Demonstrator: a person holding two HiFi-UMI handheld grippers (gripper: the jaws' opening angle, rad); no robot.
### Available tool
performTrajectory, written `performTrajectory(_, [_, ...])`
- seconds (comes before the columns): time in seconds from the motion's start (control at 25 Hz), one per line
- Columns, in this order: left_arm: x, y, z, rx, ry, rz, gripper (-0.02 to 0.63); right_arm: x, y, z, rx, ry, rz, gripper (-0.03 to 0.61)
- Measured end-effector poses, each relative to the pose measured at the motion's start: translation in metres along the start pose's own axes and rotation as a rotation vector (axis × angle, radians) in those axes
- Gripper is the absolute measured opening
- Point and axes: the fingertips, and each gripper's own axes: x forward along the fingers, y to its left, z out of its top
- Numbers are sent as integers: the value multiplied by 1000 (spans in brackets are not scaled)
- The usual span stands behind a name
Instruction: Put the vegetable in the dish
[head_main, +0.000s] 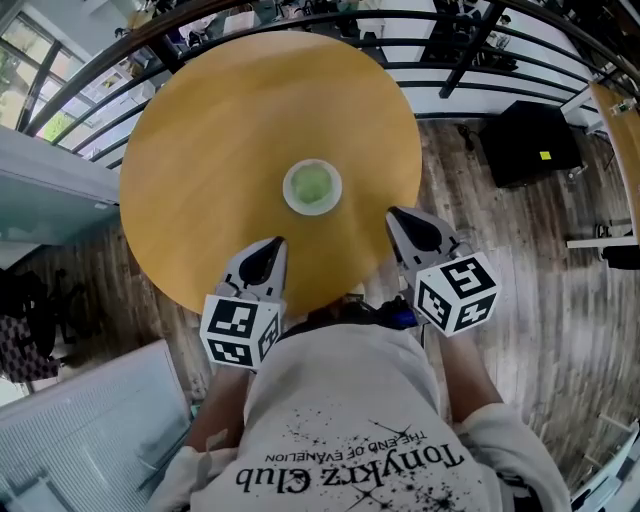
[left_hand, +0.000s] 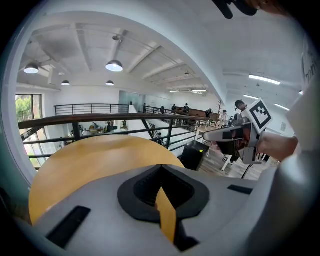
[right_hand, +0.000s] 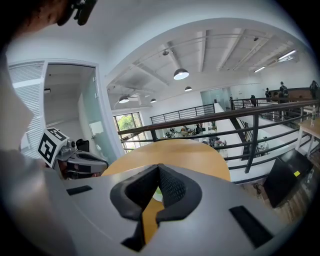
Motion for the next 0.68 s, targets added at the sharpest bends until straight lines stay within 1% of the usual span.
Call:
performTrajectory(0.28, [0,-7,-4,26,16,-16,21,-3,3,-6,5,3,7,15])
performTrajectory(0.48, [-1,-10,-10,17,29,-35,23,-3,6,-10,5,12,15,15])
performTrajectory(0.68, [-5,-12,-17,50,49,-46,23,-4,10,-14,14,16,10,15])
